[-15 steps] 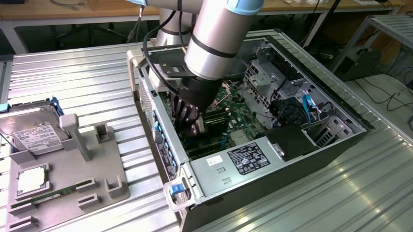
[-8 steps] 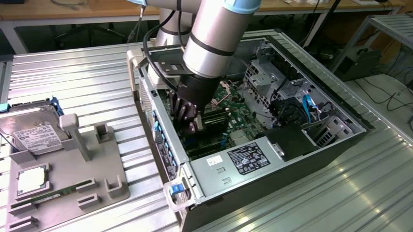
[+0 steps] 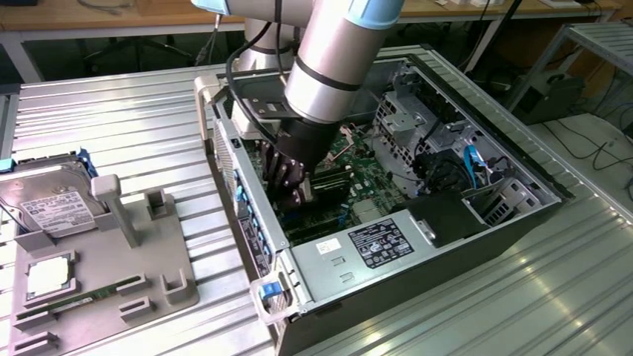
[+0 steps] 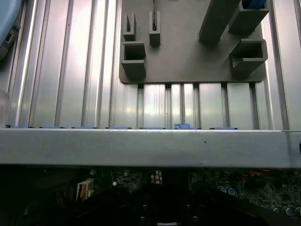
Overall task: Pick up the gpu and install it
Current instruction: 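Press down on the gpu until it lock into place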
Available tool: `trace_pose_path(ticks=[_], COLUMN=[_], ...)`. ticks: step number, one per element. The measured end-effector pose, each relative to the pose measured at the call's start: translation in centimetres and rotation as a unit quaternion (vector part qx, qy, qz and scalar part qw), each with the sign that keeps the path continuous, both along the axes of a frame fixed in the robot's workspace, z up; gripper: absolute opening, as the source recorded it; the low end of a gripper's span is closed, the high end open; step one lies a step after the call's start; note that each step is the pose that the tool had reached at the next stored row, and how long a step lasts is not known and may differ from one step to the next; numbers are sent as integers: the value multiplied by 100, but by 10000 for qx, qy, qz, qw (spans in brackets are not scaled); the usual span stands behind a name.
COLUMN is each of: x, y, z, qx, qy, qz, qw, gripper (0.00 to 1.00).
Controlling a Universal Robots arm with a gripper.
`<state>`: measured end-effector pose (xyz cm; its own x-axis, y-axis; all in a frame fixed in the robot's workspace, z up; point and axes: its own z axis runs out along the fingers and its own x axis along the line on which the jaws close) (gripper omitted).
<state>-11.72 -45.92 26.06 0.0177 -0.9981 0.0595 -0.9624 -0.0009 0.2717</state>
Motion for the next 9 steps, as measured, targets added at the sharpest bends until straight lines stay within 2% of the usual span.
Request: trace_pose_path(ticks=[4,9], x=[35,47], y=[9,47], z=[7,58], qx=[0,-10], qy=[0,1], qz=[2,3], qw=[10000,10000], gripper=[11,11])
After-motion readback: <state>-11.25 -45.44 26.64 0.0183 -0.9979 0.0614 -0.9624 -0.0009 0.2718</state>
